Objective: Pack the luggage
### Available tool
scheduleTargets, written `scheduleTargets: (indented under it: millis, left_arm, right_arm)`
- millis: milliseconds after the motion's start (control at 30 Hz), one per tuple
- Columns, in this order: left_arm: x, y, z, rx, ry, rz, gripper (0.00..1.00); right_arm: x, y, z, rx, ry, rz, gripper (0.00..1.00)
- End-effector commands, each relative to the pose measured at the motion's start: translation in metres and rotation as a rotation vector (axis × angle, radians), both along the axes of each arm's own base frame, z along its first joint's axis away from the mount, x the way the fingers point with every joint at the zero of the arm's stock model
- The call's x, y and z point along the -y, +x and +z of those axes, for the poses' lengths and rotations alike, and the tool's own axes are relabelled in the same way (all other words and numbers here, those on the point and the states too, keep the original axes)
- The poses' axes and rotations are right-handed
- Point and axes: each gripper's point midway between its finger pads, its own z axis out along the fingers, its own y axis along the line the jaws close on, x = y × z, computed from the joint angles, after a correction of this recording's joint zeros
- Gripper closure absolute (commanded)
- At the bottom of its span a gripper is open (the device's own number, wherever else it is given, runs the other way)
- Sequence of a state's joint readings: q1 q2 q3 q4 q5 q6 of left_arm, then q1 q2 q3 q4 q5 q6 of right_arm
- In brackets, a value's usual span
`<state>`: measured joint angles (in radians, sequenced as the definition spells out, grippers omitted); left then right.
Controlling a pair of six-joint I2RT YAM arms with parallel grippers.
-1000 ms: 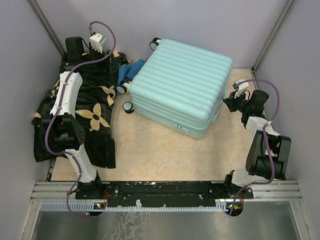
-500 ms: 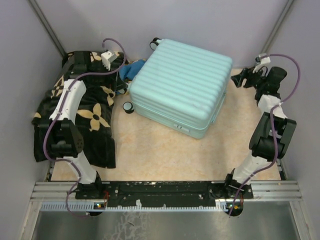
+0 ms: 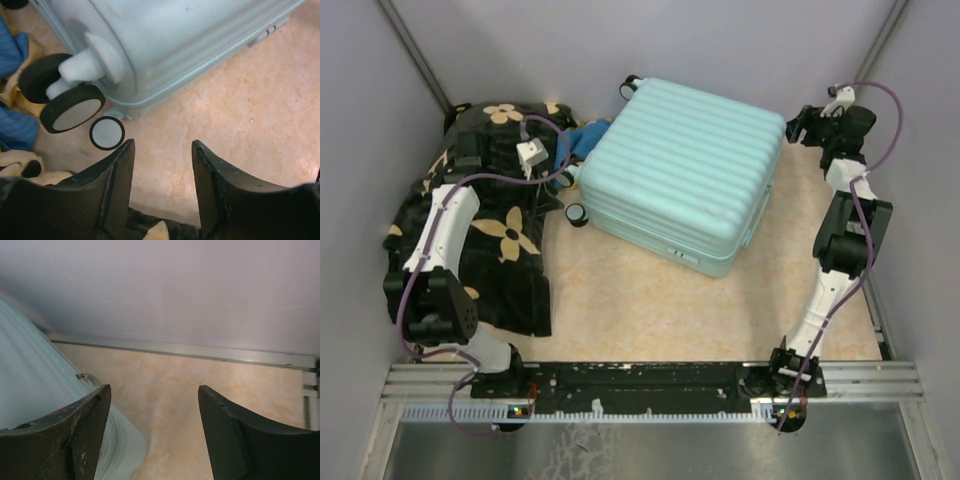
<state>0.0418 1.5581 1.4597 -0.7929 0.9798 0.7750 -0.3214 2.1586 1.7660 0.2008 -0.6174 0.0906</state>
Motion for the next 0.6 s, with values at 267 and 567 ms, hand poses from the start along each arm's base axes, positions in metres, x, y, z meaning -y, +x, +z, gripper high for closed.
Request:
scheduleTargets:
  millis: [267,567]
  left_arm:
    - [0.020,0.059,-0.049,-0.145,-0.015,0.077,0.52]
    - [0.061,0.136,-0.058,-0.106,-0.018,0.059,0.50]
  right_arm:
    - [-0.096,-0.007,-0.037,0.063,0.015,0.415,0.35]
    - [-0.135,-0.111,-0.047,0.039,-0.080,0.557,0.35]
